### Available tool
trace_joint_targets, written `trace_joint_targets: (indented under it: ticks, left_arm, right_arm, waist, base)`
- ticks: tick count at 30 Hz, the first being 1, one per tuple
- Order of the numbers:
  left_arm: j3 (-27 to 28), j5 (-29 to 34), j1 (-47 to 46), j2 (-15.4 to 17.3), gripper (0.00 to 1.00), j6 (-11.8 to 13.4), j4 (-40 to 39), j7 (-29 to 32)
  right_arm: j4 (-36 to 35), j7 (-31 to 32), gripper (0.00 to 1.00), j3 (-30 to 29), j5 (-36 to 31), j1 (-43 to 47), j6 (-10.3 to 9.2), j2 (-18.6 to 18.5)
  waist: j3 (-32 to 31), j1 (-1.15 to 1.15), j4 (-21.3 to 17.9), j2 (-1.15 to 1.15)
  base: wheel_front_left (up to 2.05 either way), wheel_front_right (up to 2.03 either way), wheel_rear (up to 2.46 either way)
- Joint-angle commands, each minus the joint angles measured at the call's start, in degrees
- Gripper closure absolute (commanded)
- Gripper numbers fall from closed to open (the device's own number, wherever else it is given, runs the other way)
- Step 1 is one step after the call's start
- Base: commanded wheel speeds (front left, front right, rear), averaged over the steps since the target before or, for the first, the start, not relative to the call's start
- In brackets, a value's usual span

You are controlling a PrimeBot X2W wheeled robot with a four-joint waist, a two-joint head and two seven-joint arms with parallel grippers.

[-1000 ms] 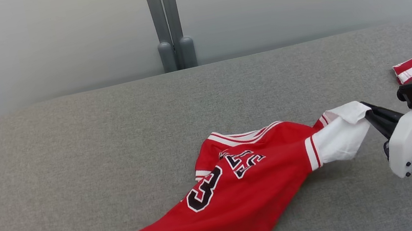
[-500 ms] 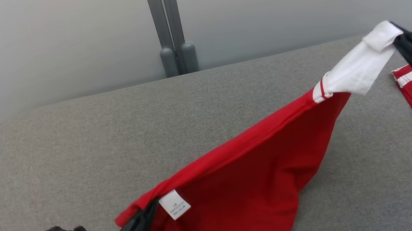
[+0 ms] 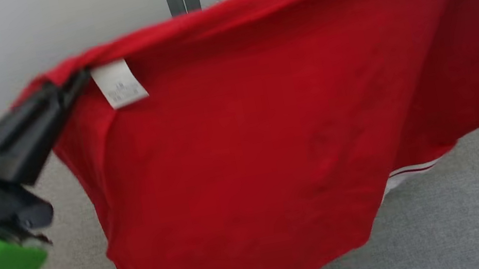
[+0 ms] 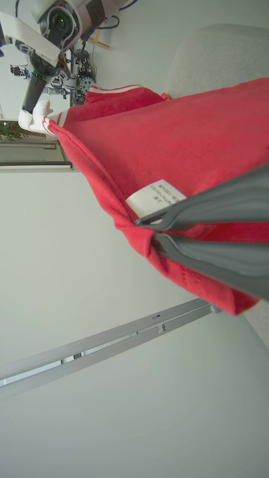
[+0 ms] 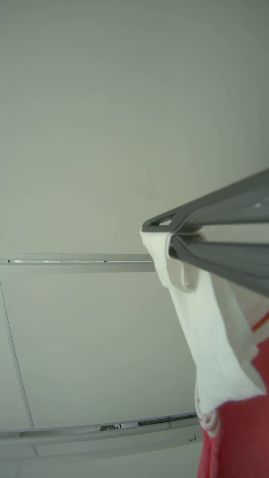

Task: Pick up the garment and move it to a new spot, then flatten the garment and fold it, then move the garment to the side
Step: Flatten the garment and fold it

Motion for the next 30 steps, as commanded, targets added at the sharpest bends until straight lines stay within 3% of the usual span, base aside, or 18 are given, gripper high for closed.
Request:
trace_joint_targets:
  ticks: [1,7,10,13,17,22,26,30]
  left_arm:
    - [-1.0,-0.6,-6.5,-1.7,1.00,-0.8,4.3,1.8]
    - [-5.8,6.8,-33.4,-12.5,1.00,-2.2,28.8,1.7]
    - [-6.4,12.9,-45.2,-17.9,1.00,-2.2,41.6,-4.2]
    - [-7.3,20.1,-55.1,-22.7,1.00,-1.3,53.4,-13.9]
    - [-10.1,25.2,-60.4,-26.4,1.00,-2.2,63.8,-23.2]
    - [-16.7,26.9,-55.6,-26.7,1.00,-4.0,73.1,-28.5]
    - [-22.8,24.4,-46.8,-24.8,1.00,-4.3,75.5,-31.5]
    - [-28.1,20.2,-35.8,-20.4,1.00,-4.3,73.1,-33.0]
  right_arm:
    - [2.4,1.5,1.00,0.1,-1.8,-5.1,-0.02,1.3]
    - [17.6,1.0,1.00,1.6,-9.6,-29.5,-0.02,10.2]
    - [27.2,-4.2,1.00,-0.8,-15.3,-41.4,-0.02,15.7]
    - [35.8,-12.0,1.00,-4.5,-18.3,-52.6,-0.04,21.4]
    - [42.8,-18.3,1.00,-3.5,-17.7,-58.2,-0.03,24.8]
    - [43.5,-22.1,1.00,3.2,-12.5,-47.9,-0.01,23.3]
    - [38.5,-24.8,1.00,6.8,-5.9,-30.6,0.00,21.1]
    - [32.0,-28.2,1.00,7.3,-0.4,-12.0,0.00,19.3]
  waist:
    - [8.4,0.00,0.9,0.00]
    - [21.0,0.00,1.5,0.00]
    - [25.5,0.00,1.4,0.00]
    - [29.0,0.00,1.3,0.00]
    - [32.0,0.00,0.2,0.00]
    - [31.8,0.00,-1.0,0.00]
    - [29.7,0.00,-2.2,0.00]
    - [26.3,0.00,-3.1,0.00]
  base:
    - [0.00,0.00,0.00]
    - [0.00,0.00,0.00]
    - [0.00,0.00,0.00]
    - [0.00,0.00,0.00]
    - [0.00,0.00,0.00]
    - [0.00,0.00,0.00]
    - [0.00,0.00,0.00]
    - [0.00,0.00,0.00]
